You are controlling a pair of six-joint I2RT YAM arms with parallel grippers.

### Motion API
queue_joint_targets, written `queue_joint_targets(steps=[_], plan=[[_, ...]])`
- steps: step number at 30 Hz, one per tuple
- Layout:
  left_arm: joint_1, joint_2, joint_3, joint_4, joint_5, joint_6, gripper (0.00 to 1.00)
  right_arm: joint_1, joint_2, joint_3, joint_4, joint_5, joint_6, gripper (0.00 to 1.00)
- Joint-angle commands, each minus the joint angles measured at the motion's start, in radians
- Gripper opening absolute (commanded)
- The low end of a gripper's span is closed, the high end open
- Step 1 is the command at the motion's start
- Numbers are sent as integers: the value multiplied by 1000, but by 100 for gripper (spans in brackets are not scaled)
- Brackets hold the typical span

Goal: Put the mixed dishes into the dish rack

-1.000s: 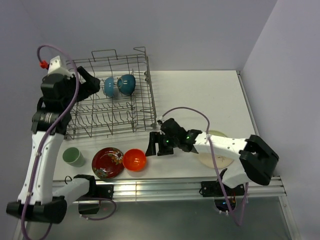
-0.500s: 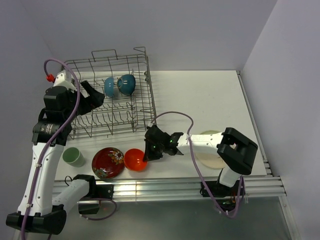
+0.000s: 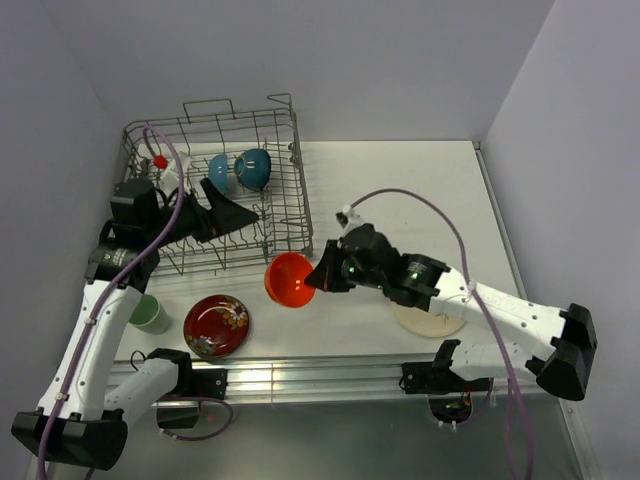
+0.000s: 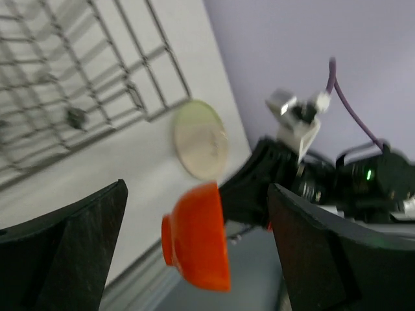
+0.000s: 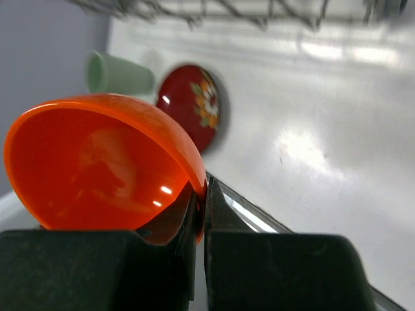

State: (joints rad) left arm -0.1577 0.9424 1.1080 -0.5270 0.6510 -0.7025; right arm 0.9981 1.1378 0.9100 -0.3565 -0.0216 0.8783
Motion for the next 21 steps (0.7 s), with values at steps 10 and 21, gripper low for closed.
queue_joint_targets(steps=[10,21], plan=[[-181,-25,-151,556,286,-399,99,-308,-90,237,-61,-253,-124,0],[-235,21,-177,621,242,-425,99,-360,-92,242,-24,-345,-113,0]])
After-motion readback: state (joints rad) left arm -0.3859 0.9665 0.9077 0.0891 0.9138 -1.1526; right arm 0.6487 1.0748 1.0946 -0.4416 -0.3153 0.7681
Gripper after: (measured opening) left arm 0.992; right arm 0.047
